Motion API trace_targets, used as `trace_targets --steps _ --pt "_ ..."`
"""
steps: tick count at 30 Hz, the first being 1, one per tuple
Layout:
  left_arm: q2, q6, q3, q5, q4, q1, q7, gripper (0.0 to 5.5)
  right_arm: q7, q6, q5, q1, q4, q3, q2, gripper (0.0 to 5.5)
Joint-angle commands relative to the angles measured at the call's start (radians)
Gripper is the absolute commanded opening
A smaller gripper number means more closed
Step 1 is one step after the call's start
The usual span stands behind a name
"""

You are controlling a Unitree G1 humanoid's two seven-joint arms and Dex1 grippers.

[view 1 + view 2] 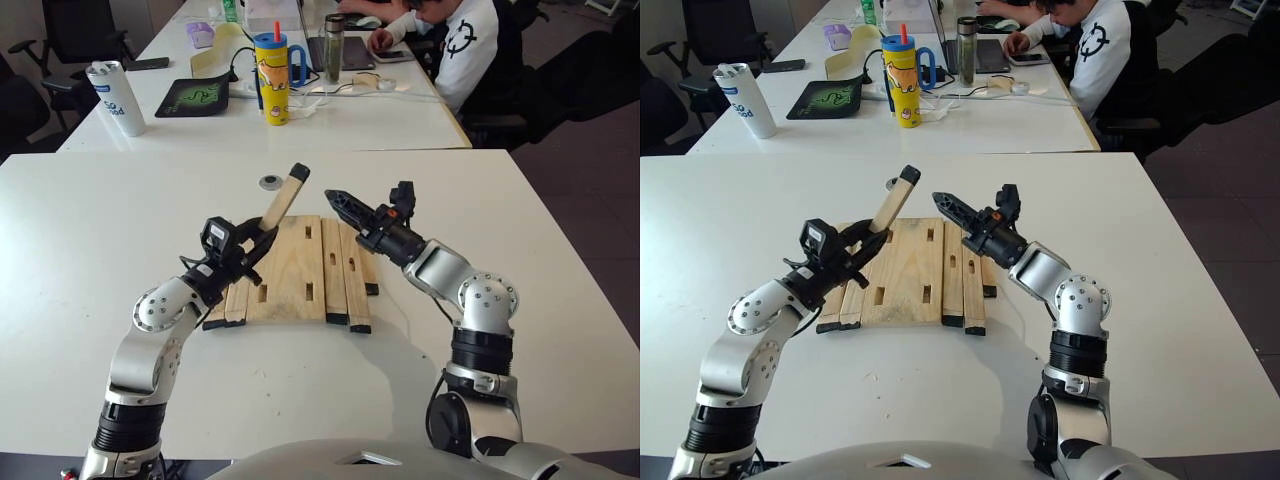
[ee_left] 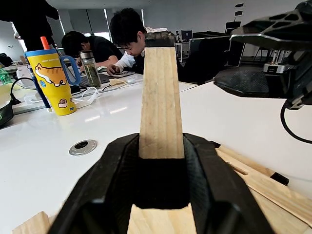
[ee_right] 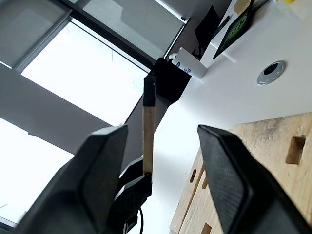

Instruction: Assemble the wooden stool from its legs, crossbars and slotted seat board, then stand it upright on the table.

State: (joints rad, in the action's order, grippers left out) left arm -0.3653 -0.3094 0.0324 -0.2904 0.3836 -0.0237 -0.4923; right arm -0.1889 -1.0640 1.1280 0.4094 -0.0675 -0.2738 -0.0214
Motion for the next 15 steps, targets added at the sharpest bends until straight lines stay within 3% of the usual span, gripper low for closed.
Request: trace_targets --steps 1,9,15 --pt "0.005 0.010 0.041 0.024 0.033 0.022 -0.001 1.50 0.011 -0.022 0.032 0.016 -0.013 0.011 -0.003 2.65" --pt "0.004 0.017 0.114 0.056 0.011 0.019 -0.020 1.50 0.011 0.007 0.067 0.049 0.005 -0.005 0.015 2.65" --pt "0.006 0.020 0.120 0.061 0.009 0.008 -0.021 1.50 0.023 0.021 0.067 0.046 0.013 0.007 0.015 1.70"
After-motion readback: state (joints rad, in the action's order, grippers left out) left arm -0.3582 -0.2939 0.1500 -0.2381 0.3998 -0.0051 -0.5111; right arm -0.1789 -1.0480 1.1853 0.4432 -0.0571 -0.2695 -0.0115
